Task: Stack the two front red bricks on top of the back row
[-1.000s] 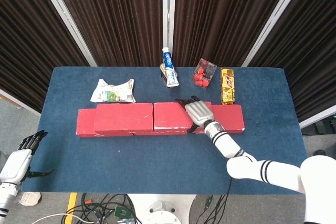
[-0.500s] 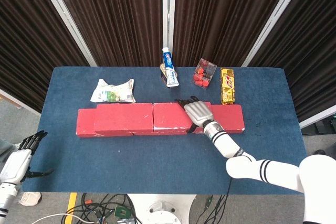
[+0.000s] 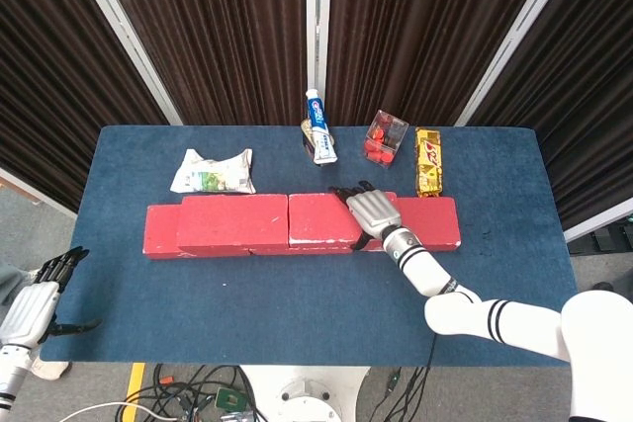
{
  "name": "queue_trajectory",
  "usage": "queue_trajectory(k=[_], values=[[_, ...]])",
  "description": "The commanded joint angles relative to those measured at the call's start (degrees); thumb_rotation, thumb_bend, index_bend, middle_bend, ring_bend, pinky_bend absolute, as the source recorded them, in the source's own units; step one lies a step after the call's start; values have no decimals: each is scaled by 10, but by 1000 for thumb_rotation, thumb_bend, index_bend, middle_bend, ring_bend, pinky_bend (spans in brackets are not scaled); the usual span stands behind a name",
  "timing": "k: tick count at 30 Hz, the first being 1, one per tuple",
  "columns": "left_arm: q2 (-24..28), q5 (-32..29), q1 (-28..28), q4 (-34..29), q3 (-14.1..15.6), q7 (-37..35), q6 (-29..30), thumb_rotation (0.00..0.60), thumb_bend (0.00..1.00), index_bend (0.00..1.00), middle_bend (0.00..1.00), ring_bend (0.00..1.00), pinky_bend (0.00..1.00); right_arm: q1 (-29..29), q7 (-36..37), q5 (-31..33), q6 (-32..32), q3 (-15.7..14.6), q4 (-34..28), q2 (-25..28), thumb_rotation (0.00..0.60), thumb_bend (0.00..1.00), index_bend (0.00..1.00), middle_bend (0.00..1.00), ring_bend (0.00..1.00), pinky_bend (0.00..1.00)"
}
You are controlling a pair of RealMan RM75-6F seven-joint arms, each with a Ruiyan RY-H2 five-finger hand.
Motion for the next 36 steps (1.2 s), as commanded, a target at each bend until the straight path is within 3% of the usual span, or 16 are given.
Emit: queue_trajectory(k=[1, 13, 18, 21, 24, 33, 36], values=[[0, 0, 0, 1, 0, -1, 0, 600, 1, 0, 0, 0, 0, 1, 0, 1, 0, -1, 1, -1, 600, 54, 0, 221, 180, 37], [1, 2, 0, 2, 2, -3, -1, 600, 1, 0, 0, 0, 0, 7, -5, 13, -4, -5, 2, -4, 600, 42, 0, 208, 165, 29], [1, 1, 0, 2, 2, -4, -2, 600, 1, 0, 0, 0, 0, 9, -8, 21, -5, -7, 2, -4, 600, 0, 0, 148, 84, 2], [1, 1, 0, 3, 2, -5, -2, 600, 1, 0, 0, 0, 0, 10, -7, 24, -7, -8, 0, -2, 600, 0, 0, 56, 9, 0], [1, 1, 0, 3, 2, -6, -2, 600, 1, 0, 0, 0, 0, 10, -3, 21, -7, -6, -3, 0, 600, 0, 0, 1, 0, 0], [1, 2, 1, 5, 1, -9, 0, 600, 1, 0, 0, 0, 0, 3, 12, 1, 7, 0, -15, 5, 600, 0, 0, 0, 0, 0], [2, 3, 1, 3, 1, -7, 3, 600, 1, 0, 0, 0, 0, -7, 13, -14, 25, 1, -44, 25, 600, 0, 0, 0, 0, 0]])
